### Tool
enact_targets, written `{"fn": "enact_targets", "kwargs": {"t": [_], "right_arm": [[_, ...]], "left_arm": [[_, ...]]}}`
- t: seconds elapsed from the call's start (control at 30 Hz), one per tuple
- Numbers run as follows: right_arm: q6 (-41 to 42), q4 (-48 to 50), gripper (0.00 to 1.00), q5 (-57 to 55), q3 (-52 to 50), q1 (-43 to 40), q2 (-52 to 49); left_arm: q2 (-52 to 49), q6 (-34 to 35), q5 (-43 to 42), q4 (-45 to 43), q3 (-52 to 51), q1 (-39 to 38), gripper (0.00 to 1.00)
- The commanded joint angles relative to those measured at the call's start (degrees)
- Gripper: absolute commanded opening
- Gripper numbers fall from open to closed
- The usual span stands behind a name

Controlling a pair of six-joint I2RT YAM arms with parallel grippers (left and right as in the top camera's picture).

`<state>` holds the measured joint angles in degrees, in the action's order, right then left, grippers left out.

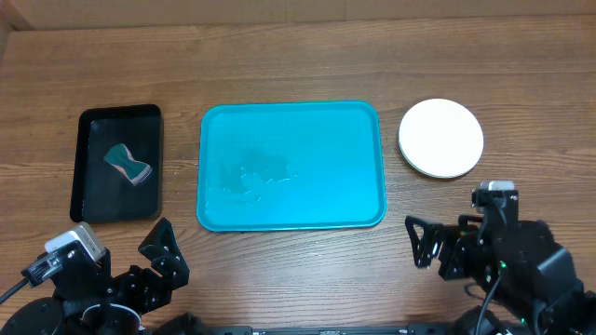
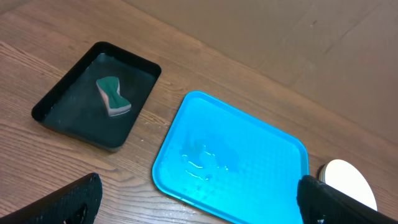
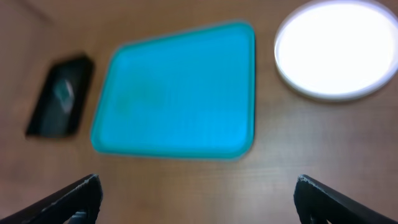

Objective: Clean dirty plates on tray and stack at the side

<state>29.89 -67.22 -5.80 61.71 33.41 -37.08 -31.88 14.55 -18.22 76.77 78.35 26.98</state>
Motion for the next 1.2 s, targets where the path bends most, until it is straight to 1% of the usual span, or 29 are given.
{"fn": "enact_targets", "kwargs": {"t": [0.0, 0.13, 0.23, 0.3, 0.37, 0.47, 0.67, 0.9, 1.07, 1.17], "right_arm": [[-3.61, 7.06, 1.0, 0.04, -4.33, -4.94, 3.04], [-12.48, 20.31, 1.0, 10.91, -14.21, -13.6, 7.63], [-15.41, 30.21, 1.0, 16.76, -22.64, -19.87, 11.08], [-15.34, 36.15, 1.0, 17.55, -27.96, -22.32, 13.66], [-15.39, 40.46, 1.0, 17.49, -32.7, -23.8, 16.46], [-15.37, 43.56, 1.0, 17.49, -38.97, -25.38, 21.53], [-15.39, 54.31, 1.0, 17.27, -50.56, -25.77, 30.71], [-15.37, 69.11, 1.0, 16.96, -61.31, -26.71, 36.33], [-16.59, 68.5, 1.0, 16.35, -61.24, -29.24, 36.92], [-17.29, 66.01, 1.0, 13.27, -61.24, -31.17, 36.92]], "left_arm": [[0.44, -1.27, 0.66, -0.04, -0.31, -0.02, 1.0], [0.44, -1.27, 0.66, -0.04, -0.31, -0.02, 1.0], [0.44, -1.27, 0.66, -0.04, -0.31, -0.02, 1.0], [0.44, -1.27, 0.66, -0.04, -0.31, -0.02, 1.0], [0.44, -1.27, 0.66, -0.04, -0.31, -0.02, 1.0], [0.44, -1.27, 0.66, -0.04, -0.31, -0.02, 1.0], [0.44, -1.27, 0.66, -0.04, -0.31, -0.02, 1.0], [0.44, -1.27, 0.66, -0.04, -0.31, -0.02, 1.0], [0.44, -1.27, 0.66, -0.04, -0.31, -0.02, 1.0], [0.44, -1.27, 0.66, -0.04, -0.31, -0.02, 1.0]]}}
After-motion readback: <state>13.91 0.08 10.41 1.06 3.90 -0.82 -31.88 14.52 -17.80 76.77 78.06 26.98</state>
